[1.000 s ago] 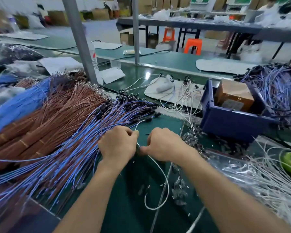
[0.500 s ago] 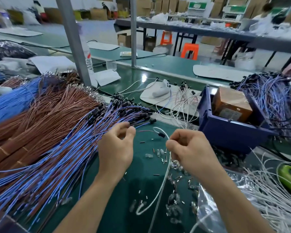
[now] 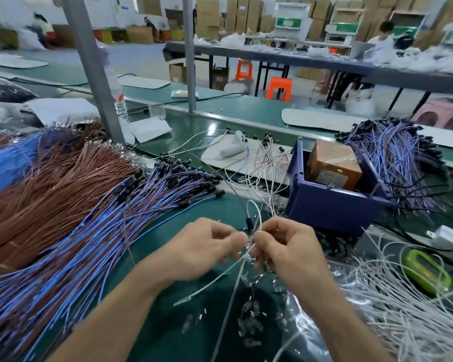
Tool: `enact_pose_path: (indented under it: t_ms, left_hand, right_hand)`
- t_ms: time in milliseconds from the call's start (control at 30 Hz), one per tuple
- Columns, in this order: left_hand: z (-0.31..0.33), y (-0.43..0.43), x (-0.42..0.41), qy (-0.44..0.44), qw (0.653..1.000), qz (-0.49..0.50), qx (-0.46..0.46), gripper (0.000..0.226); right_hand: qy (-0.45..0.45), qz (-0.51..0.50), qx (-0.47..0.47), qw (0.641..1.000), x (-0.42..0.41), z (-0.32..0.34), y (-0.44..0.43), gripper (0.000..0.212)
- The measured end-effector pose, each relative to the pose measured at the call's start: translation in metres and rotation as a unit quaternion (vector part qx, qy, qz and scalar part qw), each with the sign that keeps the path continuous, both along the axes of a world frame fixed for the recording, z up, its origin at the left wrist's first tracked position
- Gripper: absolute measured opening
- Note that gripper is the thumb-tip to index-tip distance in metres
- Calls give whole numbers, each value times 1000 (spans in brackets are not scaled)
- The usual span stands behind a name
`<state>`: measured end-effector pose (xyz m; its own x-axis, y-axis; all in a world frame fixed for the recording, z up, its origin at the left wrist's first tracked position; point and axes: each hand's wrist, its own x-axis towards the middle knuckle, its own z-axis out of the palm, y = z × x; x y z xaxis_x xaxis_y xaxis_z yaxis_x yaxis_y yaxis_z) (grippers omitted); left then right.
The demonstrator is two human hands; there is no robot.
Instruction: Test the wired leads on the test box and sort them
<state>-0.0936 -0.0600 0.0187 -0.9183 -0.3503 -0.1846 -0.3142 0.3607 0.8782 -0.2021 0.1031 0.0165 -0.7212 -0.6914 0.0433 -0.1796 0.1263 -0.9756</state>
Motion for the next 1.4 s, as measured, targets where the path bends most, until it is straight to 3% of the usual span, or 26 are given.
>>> enact_pose_path:
  t_ms: [100,200,267,300,333,400,433,467,533,600,767,933,1100,1200,1300,1400]
  left_hand:
    - [-3,23,2,-12,993,-99,-63,24]
    - [-7,27,-1,51,995,-62,53,42]
    - [-8,22,-1,55,995,-42,73,44]
    - [-7,19,-1,52,994,-54,79,42]
    - [-5,17,0,48,992,-76,84,42]
    - [1,14,2,37,989,-115,87,43]
    - [2,13,3,31,988,-128,84,42]
    - [3,13,4,25,987,-138,81,40]
    - [5,12,6,14,986,-147,78,37]
    - [3,10,10,13,989,-132,70,36]
    - [-7,-12,14,29,997,27,-68,36]
    - [-4,-27,8,26,993,54,-105,21]
    - [-6,-5,-16,42,992,60,-106,18]
    - [-6,21,-34,85,978,52,-184,16]
    - [-9,46,-52,147,947,44,-281,9]
    - [-24,65,-62,225,889,41,-397,16]
  right_hand:
    - [24,-12,-3,1000,0,1,3,23]
    - [23,-28,-24,999,-1,5,13,18]
    - [99,-91,25,991,-8,4,13,14]
    - [149,-108,79,980,-12,5,9,22]
    - [182,-100,139,968,-15,6,3,44]
    - [182,-38,226,956,-20,5,-16,81]
    - [178,-6,245,953,-22,3,-26,85]
    - [171,4,241,955,-24,2,-34,80]
    - [155,-7,204,967,-28,4,-40,49]
    - [174,-35,186,966,-32,9,-33,43]
    - [289,20,243,926,-35,31,19,41]
    - [360,42,367,857,-50,43,78,29]
    - [320,-45,342,882,-57,34,107,21]
    - [347,-80,342,870,-65,25,113,42]
    - [344,-127,307,878,-67,14,118,51]
    - [355,-128,278,883,-65,-1,121,54]
